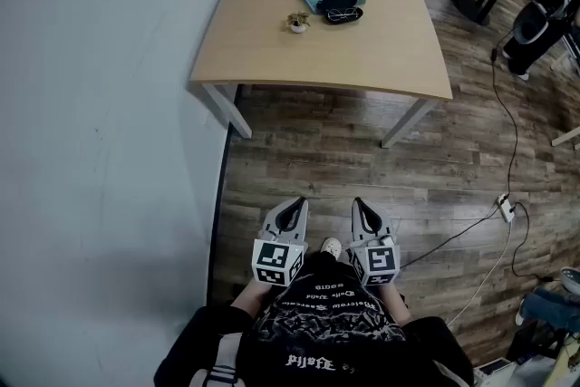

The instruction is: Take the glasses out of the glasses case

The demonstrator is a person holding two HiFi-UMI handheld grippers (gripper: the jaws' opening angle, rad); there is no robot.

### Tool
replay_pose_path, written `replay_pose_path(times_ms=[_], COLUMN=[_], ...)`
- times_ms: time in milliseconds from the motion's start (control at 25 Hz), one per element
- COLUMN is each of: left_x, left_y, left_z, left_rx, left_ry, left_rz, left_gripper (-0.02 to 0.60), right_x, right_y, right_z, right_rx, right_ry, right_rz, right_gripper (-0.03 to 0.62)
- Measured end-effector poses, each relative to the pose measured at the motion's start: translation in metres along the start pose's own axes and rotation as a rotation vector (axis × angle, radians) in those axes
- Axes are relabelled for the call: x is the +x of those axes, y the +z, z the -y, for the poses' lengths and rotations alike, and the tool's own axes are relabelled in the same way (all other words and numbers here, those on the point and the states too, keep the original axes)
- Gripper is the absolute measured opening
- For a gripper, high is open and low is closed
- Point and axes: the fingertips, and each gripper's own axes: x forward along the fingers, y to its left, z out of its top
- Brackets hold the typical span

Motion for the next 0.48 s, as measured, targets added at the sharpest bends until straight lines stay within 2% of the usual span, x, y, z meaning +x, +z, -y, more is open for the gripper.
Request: replay_pose_path(times_ms=[240, 480], left_x=[-0.0028, -0.0027], left_y=[-0.003, 0.0004], left_z=[0.0015, 0.0065], left_rx=[0.006, 0.003], left_ry=[-0.007, -0.03], left_rz=[-0.004, -0.001], left_gripper=[0.005, 0.005], right_x=[-0.0006, -0.0073], right_y=[-0.0027, 0.0053], right_z=[-0.0046, -0.0009], right_rx=[-0.011, 0.001], right_ry=[0.0, -0.009], right_rz=[-0.011, 0.026], right_gripper=[0.005, 0.008])
